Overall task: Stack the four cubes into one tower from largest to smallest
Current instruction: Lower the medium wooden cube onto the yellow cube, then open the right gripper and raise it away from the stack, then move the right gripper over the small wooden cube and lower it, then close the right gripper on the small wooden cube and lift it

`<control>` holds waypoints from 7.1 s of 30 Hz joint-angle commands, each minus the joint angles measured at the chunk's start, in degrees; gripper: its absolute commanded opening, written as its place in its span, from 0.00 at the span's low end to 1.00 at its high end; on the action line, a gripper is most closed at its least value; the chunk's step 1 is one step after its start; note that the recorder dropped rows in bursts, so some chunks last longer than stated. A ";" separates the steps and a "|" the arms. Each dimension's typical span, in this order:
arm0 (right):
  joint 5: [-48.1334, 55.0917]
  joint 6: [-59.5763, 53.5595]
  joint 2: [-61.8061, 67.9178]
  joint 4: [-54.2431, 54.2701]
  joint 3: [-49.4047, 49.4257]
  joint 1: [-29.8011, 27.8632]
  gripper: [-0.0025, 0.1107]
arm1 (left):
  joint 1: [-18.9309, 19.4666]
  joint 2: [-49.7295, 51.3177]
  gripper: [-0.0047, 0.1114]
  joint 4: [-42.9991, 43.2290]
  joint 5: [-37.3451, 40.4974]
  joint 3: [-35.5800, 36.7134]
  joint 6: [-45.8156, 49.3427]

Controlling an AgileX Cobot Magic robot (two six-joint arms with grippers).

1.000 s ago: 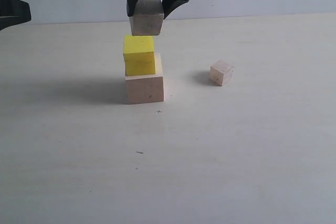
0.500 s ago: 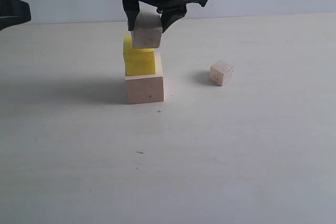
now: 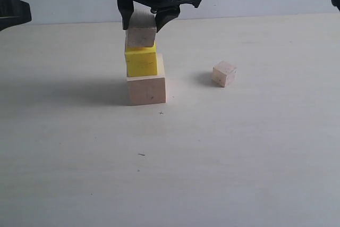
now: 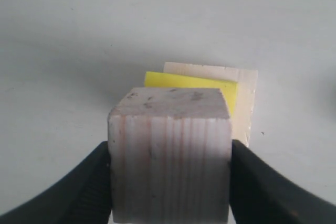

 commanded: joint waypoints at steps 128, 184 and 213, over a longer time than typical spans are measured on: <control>-9.02 -26.81 -27.26 -12.95 40.22 -19.07 0.02 | -0.29 2.67 0.04 4.82 -0.03 0.37 -0.06; -11.01 -53.10 1.54 -0.34 18.78 -20.94 0.58 | -0.29 2.67 0.04 7.24 7.12 0.37 2.85; -13.39 -55.25 8.44 1.61 18.78 -20.94 0.56 | -0.29 2.67 0.04 7.24 7.22 0.50 4.54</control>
